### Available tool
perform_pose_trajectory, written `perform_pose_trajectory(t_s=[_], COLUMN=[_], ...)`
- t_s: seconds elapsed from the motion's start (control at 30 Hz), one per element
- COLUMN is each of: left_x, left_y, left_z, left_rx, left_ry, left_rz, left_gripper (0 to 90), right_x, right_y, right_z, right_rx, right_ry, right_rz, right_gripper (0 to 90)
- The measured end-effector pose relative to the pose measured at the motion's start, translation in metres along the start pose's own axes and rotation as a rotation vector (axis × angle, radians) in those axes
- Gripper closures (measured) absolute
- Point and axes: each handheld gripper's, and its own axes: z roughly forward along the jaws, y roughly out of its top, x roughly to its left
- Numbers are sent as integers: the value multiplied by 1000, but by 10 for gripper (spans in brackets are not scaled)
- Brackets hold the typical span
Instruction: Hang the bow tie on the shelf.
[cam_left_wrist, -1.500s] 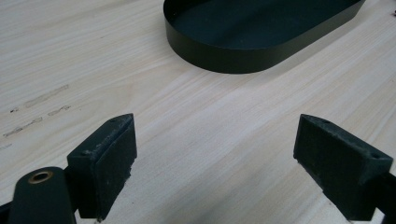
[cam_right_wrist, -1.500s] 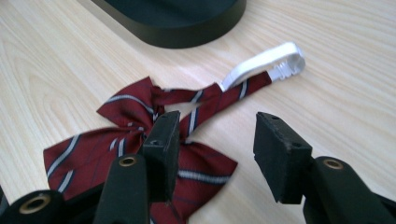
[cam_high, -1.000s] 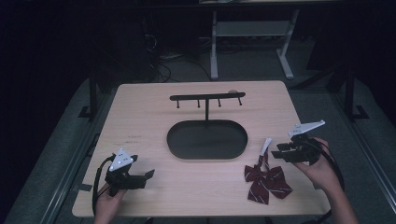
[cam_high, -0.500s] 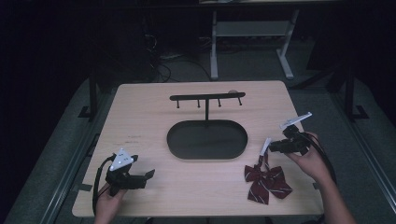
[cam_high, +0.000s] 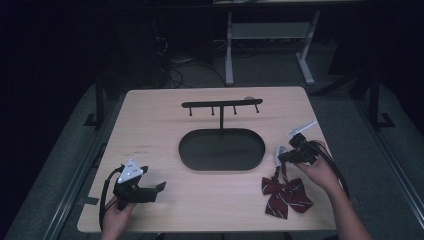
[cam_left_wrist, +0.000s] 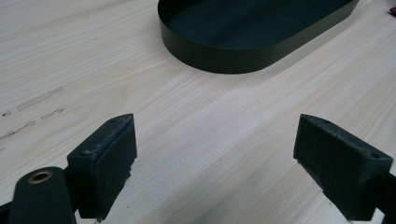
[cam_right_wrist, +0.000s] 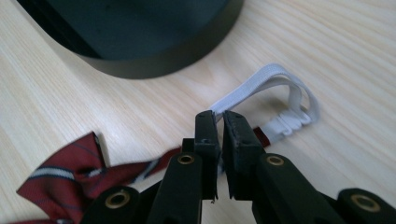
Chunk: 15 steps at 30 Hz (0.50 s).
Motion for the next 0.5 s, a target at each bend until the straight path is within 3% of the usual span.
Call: perform_pose_trajectory(t_s=[0.23,0.33,0.5], left_x=[0,0,-1], left_y=[0,0,0], left_z=[0,0,0], left_rx=[-4,-4,-3], left_ry=[-2,-2,-5], left_rz=[2,3,1], left_gripper=[130,130,130], right_x=[10,13,4], right_y=[13,15,12], right_z=[12,9,-2], right_rx=[31,14,-32], right_ry=[8,13,-5], right_rz=[-41,-48,3], right_gripper=[822,798,763])
